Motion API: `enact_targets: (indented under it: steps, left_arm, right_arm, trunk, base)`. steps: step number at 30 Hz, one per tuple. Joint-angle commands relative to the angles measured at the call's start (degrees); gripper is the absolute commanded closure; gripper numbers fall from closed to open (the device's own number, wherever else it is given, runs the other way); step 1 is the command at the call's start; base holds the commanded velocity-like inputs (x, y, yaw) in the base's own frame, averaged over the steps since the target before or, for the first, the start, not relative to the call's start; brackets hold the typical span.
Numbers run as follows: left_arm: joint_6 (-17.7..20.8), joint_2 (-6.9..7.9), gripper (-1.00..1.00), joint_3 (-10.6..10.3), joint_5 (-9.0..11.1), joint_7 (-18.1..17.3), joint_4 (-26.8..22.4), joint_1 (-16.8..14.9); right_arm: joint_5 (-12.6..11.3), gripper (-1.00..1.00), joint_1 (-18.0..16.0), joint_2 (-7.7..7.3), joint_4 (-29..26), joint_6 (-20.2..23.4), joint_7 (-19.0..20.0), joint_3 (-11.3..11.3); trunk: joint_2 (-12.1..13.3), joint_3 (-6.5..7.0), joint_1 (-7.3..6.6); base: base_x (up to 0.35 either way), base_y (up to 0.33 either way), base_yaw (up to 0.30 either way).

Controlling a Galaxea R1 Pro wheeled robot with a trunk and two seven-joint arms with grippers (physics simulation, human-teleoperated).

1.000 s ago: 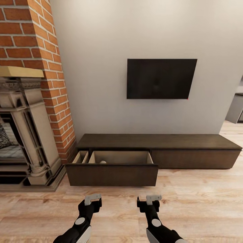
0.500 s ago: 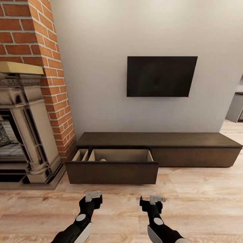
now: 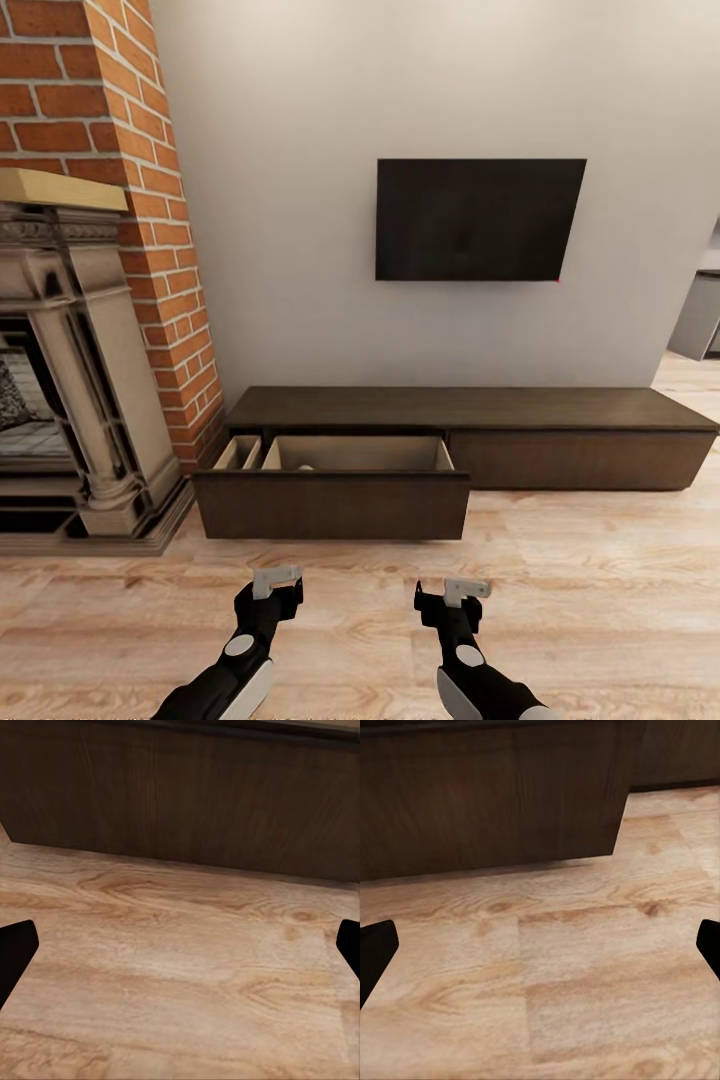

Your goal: Place each of the two pumpkins and all three candles from the living room inside a cabinet in the living room (use any cabinet), then make sure every cabinet is closed, and position the cauldron so it is next to a table in the living room.

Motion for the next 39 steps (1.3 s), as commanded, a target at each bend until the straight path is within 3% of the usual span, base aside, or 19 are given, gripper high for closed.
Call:
enact_targets:
  steps: [1, 4, 15, 39]
  left_arm:
    - [-0.4, 0.09, -1.0, -0.5, 0.6, 0.4, 0.0, -0.1]
    - [-0.4, 0.09, -1.0, -0.5, 0.6, 0.4, 0.1, -0.1]
    - [-0.3, 0.1, -1.0, -0.5, 0.6, 0.4, 0.3, -0.1]
    - [-0.2, 0.11, -1.0, -0.5, 0.7, 0.4, 0.4, -0.1]
  right_arm:
    - [-0.5, -1.0, -0.1, -0.02, 0.0, -0.3, -0.3, 0.5]
    - [-0.5, -1.0, -0.1, -0.02, 0.0, -0.3, -0.3, 0.5]
    - [-0.5, -1.0, -0.1, -0.02, 0.0, -0.3, -0.3, 0.5]
    - [-0.6, -1.0, -0.1, -0.02, 0.0, -0.4, -0.3, 0.5]
  trunk:
    - [-0.4, -0.24, 0.22]
    - [-1.6, -0.78, 0.88]
    - [-1.6, -0.78, 0.88]
    - [-1.6, -0.78, 0.88]
  base:
    - [0.0, 0.0, 0.0]
    - [0.0, 0.0, 0.0]
    - [0.023, 0.0, 0.0]
    - [0.317, 0.0, 0.0]
